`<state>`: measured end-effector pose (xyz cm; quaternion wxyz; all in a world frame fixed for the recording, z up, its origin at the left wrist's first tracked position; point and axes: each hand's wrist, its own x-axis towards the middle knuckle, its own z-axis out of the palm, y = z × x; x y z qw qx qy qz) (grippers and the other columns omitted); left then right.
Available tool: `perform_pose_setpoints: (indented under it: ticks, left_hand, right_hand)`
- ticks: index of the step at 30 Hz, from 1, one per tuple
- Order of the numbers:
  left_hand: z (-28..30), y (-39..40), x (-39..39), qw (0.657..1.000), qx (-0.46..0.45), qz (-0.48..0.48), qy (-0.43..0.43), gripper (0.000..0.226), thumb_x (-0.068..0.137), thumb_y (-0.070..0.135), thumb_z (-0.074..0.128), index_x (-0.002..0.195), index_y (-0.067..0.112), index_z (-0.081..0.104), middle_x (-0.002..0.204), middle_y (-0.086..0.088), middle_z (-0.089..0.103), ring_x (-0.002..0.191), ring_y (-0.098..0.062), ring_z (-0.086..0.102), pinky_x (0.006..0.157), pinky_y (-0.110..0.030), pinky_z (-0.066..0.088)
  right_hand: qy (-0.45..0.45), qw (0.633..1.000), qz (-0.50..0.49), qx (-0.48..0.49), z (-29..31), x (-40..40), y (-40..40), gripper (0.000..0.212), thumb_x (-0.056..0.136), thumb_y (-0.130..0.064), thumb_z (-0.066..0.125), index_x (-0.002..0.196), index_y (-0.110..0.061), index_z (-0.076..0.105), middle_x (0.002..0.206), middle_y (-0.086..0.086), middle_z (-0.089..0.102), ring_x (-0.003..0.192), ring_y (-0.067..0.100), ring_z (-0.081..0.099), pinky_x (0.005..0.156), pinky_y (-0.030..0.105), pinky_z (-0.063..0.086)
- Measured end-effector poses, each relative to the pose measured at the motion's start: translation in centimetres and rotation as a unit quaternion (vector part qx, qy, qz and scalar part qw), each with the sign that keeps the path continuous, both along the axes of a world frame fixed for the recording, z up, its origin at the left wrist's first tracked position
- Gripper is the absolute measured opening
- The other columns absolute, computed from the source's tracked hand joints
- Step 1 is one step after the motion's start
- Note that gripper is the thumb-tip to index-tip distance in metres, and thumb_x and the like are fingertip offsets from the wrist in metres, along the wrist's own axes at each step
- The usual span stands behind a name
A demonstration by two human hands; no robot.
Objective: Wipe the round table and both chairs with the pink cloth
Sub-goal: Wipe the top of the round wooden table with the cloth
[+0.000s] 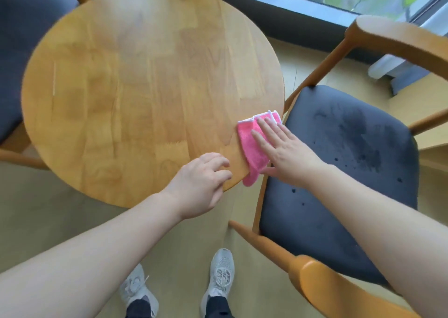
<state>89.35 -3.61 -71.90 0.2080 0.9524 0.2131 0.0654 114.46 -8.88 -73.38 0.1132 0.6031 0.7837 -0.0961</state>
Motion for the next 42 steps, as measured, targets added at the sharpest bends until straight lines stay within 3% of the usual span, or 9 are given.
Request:
perform_pose_setpoints:
  ticks: [3, 6, 10, 13, 22, 30, 36, 40, 42]
  left_hand:
    - [0.1, 0.0, -3.8, 0.998, 0.004, 0.055, -0.022, 0.022, 0.068, 0.0, 0.073, 0.089, 0.008, 0.072, 0.103, -0.009, 0.068, 0.101, -0.03, 0.064, 0.077, -0.035, 0.054]
    - [-0.2, 0.2, -7.8, 0.996, 0.007, 0.086, -0.022, 0.024, 0.068, -0.001, 0.071, 0.091, 0.008, 0.072, 0.103, -0.008, 0.067, 0.102, -0.029, 0.063, 0.077, -0.035, 0.052]
    - [-1.0, -0.2, -12.1, 0.993, -0.011, 0.118, -0.009, 0.026, 0.07, -0.003, 0.069, 0.094, 0.005, 0.071, 0.105, -0.01, 0.067, 0.104, -0.031, 0.063, 0.076, -0.038, 0.053]
    - [-1.2, 0.0, -14.4, 0.99, -0.023, 0.138, -0.009, 0.027, 0.07, -0.005, 0.07, 0.096, 0.005, 0.071, 0.104, -0.01, 0.067, 0.104, -0.031, 0.063, 0.077, -0.039, 0.054]
    - [-0.7, 1.4, -18.7, 0.988, -0.023, 0.149, -0.013, 0.03, 0.066, -0.011, 0.068, 0.093, 0.004, 0.071, 0.099, -0.01, 0.067, 0.099, -0.03, 0.064, 0.078, -0.036, 0.053]
    - [-0.2, 2.2, -20.5, 0.988, -0.03, 0.15, -0.011, 0.03, 0.068, -0.011, 0.066, 0.095, 0.002, 0.071, 0.102, -0.012, 0.067, 0.103, -0.032, 0.063, 0.082, -0.04, 0.054]
    - [0.1, 2.8, -22.8, 0.988, -0.025, 0.154, -0.02, 0.031, 0.07, -0.012, 0.061, 0.096, 0.002, 0.07, 0.103, -0.012, 0.066, 0.102, -0.032, 0.062, 0.082, -0.041, 0.054]
    - [0.2, 3.0, -25.1, 0.984, -0.024, 0.176, -0.016, 0.031, 0.07, -0.012, 0.061, 0.096, 0.003, 0.071, 0.103, -0.011, 0.067, 0.102, -0.032, 0.062, 0.079, -0.043, 0.054]
    - [0.2, 3.0, -26.4, 0.982, -0.022, 0.187, -0.017, 0.032, 0.071, -0.012, 0.061, 0.097, 0.003, 0.071, 0.103, -0.011, 0.067, 0.101, -0.032, 0.062, 0.08, -0.043, 0.054]
  right_hand:
    - [-0.064, 0.997, 0.024, -0.039, -1.2, -0.2, 1.1, 0.099, 0.085, -0.069, 0.032, 0.143, -0.008, -0.021, 0.156, 0.021, -0.017, 0.144, 0.035, -0.018, 0.119, 0.047, -0.009]
    - [-0.071, 0.996, 0.037, -0.049, -1.5, -0.6, 1.6, 0.092, 0.093, -0.048, 0.046, 0.142, -0.004, -0.019, 0.155, 0.028, -0.008, 0.144, 0.041, -0.01, 0.119, 0.05, -0.002]
    - [-0.078, 0.995, 0.064, -0.019, -1.2, -3.2, 1.5, 0.082, 0.086, -0.021, 0.06, 0.144, 0.01, 0.012, 0.148, 0.038, 0.016, 0.139, 0.051, 0.015, 0.113, 0.059, 0.019]
    - [-0.086, 0.991, 0.105, 0.003, -1.0, -5.6, 1.3, 0.073, 0.084, -0.027, 0.052, 0.139, 0.015, 0.026, 0.141, 0.041, 0.031, 0.132, 0.054, 0.03, 0.106, 0.063, 0.028]
    - [-0.029, 0.988, 0.15, 0.031, -3.1, -15.1, 0.3, 0.085, 0.093, -0.052, 0.045, 0.146, 0.01, 0.019, 0.148, 0.037, 0.019, 0.139, 0.051, 0.017, 0.112, 0.061, 0.017]
    - [-0.034, 0.992, 0.111, 0.049, -2.9, -18.3, 0.2, 0.09, 0.084, -0.042, 0.069, 0.141, 0.012, 0.025, 0.145, 0.039, 0.027, 0.137, 0.05, 0.02, 0.11, 0.061, 0.017]
    - [-0.033, 0.994, 0.092, 0.053, -3.3, -23.6, 1.4, 0.083, 0.09, -0.039, 0.061, 0.142, 0.012, 0.021, 0.147, 0.038, 0.024, 0.138, 0.051, 0.021, 0.112, 0.06, 0.02]
    - [-0.038, 0.996, 0.064, 0.053, -3.6, -26.8, 2.2, 0.081, 0.092, -0.037, 0.057, 0.143, 0.01, 0.016, 0.148, 0.037, 0.02, 0.14, 0.049, 0.017, 0.114, 0.057, 0.015]
    - [-0.036, 0.997, 0.051, 0.045, -3.6, -27.8, 2.5, 0.082, 0.094, -0.037, 0.053, 0.144, 0.009, 0.008, 0.15, 0.035, 0.009, 0.141, 0.048, 0.008, 0.115, 0.054, 0.008]
